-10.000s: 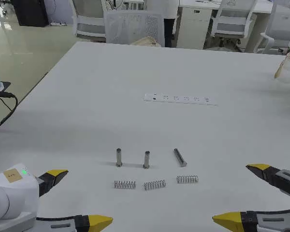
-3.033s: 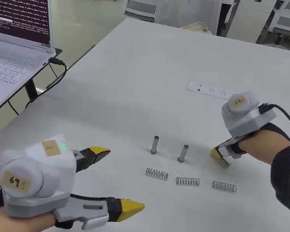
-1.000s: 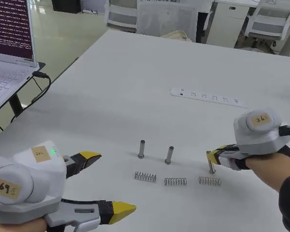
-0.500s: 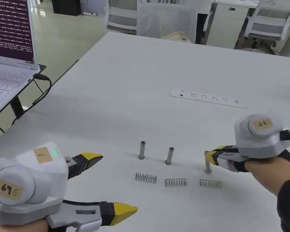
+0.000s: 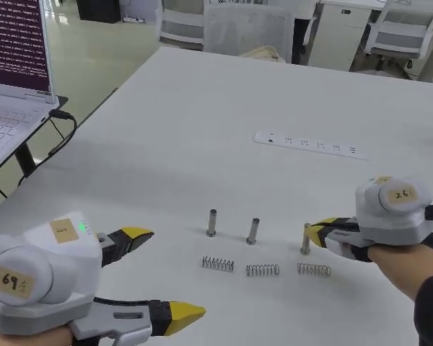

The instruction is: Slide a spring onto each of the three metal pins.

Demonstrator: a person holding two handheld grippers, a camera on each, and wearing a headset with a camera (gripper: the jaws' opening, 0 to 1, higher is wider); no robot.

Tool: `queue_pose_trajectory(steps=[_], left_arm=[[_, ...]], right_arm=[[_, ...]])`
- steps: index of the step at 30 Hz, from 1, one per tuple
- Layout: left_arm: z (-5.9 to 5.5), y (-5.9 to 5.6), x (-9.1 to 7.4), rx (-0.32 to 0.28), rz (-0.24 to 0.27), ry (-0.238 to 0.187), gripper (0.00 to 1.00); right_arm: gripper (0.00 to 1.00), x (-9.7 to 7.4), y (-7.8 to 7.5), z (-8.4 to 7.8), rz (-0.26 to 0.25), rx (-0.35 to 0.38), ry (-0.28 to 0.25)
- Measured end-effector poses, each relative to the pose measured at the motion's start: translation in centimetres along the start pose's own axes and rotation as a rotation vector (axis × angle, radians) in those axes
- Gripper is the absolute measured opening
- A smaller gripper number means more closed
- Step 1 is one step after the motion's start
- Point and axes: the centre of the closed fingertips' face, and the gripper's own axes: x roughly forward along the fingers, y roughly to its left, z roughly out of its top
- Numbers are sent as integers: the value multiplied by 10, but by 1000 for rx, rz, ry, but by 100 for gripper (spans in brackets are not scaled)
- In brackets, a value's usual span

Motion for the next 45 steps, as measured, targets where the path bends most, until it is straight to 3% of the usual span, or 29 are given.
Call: queue_pose_trajectory(steps=[10, 45], left_arm=[[0, 0, 0, 1, 0, -1, 73], [1, -5, 2, 2, -11, -2, 73]], right_arm=[[5, -6, 0, -5, -12, 21, -13], [8, -11, -1, -10, -25, -32, 9]])
